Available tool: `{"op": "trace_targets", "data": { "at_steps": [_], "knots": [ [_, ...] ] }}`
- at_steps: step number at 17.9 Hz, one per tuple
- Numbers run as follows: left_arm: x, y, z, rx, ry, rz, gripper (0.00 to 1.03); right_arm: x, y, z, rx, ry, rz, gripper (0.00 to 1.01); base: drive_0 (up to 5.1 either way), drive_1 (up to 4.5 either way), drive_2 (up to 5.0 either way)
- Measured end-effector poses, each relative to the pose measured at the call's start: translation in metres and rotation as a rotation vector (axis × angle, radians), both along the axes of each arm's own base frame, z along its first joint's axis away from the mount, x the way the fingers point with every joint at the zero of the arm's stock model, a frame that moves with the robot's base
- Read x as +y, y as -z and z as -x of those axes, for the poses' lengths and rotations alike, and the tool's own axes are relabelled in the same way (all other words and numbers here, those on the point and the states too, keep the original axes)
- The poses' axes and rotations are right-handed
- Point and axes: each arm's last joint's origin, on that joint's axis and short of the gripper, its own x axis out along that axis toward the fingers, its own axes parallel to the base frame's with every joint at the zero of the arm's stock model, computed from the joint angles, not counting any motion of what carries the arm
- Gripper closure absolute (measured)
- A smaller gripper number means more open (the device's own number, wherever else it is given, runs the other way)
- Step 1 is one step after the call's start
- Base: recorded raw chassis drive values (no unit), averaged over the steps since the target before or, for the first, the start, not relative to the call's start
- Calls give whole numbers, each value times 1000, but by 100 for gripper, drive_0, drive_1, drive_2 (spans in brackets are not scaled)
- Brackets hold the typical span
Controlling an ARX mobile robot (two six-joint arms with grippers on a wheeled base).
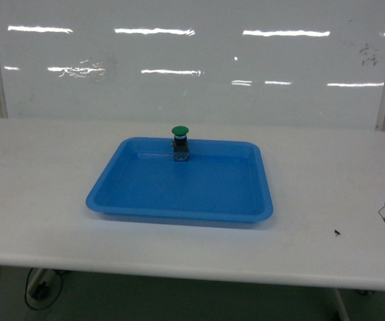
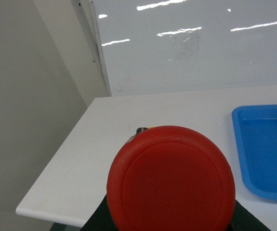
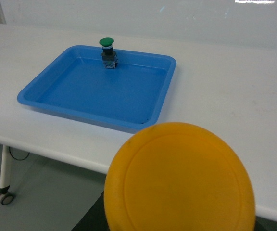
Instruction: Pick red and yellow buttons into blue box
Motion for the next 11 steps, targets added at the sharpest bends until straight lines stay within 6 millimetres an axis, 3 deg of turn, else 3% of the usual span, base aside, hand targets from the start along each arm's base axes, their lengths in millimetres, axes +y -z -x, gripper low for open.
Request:
{"op": "trace_targets", "data": {
  "at_steps": [11],
  "knots": [
    [1, 0, 1, -3, -6, -1, 80, 0, 0, 0, -3, 0, -1, 75, -6, -418, 406]
  ]
}}
